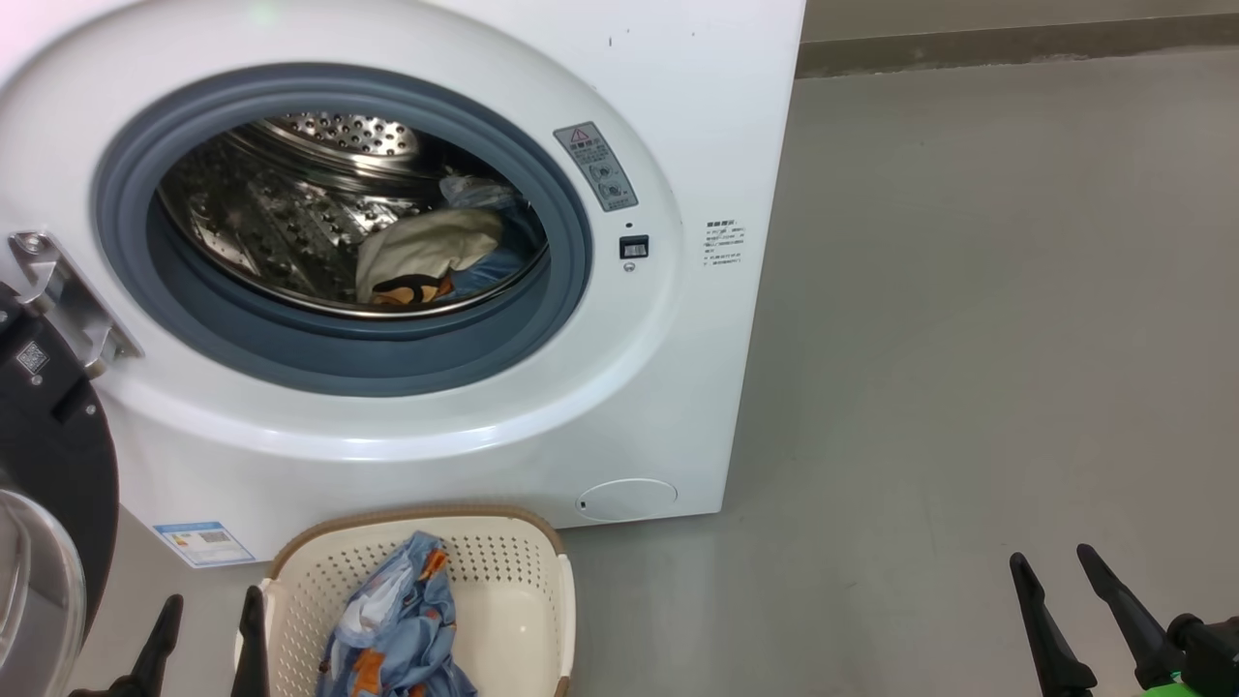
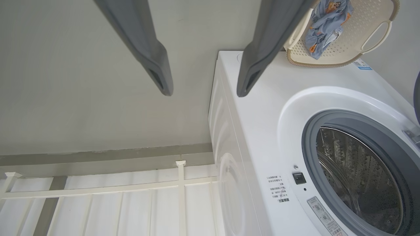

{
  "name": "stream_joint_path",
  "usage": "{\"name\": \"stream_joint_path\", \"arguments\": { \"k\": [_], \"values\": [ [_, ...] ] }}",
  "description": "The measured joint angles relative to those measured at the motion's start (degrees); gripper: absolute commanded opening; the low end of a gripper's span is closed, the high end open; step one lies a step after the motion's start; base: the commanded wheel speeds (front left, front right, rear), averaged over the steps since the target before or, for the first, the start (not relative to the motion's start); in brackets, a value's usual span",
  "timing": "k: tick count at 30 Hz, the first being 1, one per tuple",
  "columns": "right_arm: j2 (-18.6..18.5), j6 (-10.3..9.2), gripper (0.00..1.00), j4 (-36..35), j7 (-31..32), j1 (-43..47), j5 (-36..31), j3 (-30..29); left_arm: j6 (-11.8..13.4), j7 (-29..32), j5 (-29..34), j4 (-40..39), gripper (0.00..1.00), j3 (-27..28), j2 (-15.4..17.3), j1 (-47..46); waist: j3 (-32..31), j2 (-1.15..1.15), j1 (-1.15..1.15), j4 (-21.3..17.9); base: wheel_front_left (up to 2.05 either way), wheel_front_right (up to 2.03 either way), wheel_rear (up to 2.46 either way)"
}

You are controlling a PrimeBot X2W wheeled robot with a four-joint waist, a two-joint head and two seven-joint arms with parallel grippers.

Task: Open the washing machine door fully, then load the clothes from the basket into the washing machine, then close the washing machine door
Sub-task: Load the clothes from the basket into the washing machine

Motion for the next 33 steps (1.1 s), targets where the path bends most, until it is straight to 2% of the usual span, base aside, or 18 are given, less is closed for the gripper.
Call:
{"name": "stream_joint_path", "arguments": {
  "k": [16,23,33],
  "values": [
    [1.36,0.0,1.0,-1.05,0.0,-0.96,0.0,0.22,0.0,0.0,-0.54,1.79,1.0,-0.08,-0.51,-0.25,2.75,0.0,0.0,-0.61,0.0,0.0,0.0],
    [3.2,0.0,1.0,-2.05,0.0,-4.85,-0.3,0.19,0.0,0.01,-1.48,9.6,1.0,-1.43,-0.22,-4.96,7.27,0.0,0.0,-0.99,0.0,0.0,0.0],
    [5.17,0.0,1.0,-2.81,-0.01,-10.53,-0.93,0.92,0.0,0.01,-2.6,24.63,1.0,-3.28,2.13,-16.7,15.0,0.0,0.0,-2.25,0.0,0.0,0.0]
  ]
}}
